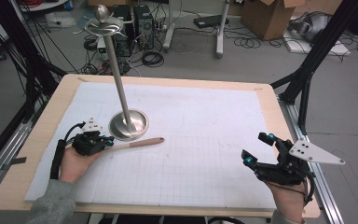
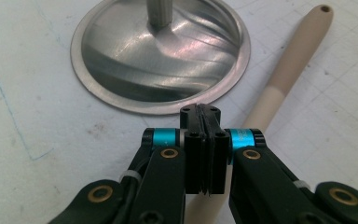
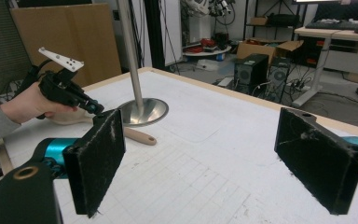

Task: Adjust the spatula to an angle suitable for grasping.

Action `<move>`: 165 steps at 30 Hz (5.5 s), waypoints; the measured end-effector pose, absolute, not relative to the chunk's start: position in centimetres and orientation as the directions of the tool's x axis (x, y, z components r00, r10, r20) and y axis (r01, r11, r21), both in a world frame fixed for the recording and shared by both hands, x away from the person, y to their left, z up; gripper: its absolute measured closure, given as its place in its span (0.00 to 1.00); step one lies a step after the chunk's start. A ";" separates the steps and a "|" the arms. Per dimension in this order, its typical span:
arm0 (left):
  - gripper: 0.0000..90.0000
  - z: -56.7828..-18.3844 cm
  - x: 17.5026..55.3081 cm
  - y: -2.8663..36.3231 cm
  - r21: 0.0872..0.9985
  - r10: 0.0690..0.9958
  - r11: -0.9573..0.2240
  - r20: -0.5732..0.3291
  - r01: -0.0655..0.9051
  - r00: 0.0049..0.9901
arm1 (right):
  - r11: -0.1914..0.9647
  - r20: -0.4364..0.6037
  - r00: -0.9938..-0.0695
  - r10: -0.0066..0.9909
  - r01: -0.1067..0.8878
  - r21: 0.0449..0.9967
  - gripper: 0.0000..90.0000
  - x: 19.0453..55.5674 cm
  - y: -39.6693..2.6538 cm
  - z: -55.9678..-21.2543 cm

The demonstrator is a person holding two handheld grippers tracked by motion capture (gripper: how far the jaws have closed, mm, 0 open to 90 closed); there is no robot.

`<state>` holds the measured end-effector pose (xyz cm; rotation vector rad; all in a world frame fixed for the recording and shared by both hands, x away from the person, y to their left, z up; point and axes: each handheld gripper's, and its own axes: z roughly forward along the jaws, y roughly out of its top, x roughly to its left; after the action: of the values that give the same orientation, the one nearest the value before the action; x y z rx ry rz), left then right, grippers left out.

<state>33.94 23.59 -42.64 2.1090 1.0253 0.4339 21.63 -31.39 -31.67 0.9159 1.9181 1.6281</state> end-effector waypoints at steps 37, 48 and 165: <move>1.00 -43.0 33.8 23.7 0.632 0.794 -0.428 -0.078 0.646 0.602 | 0.084 0.073 -0.682 0.728 0.194 0.977 0.18 21.9 -31.1 -31.7; 1.00 -42.9 32.7 23.9 0.615 0.787 -0.433 -0.099 0.659 0.609 | 0.082 0.072 -0.697 0.714 0.184 0.979 0.18 22.5 -30.7 -31.5; 1.00 -44.1 30.3 13.4 0.732 0.657 -0.518 0.010 0.443 0.754 | 0.091 0.069 -0.759 0.648 0.166 0.982 0.18 22.4 -29.4 -31.1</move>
<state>30.32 13.40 -44.13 2.2027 0.8202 0.3693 22.42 -29.44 -31.15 0.8005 1.9924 1.7098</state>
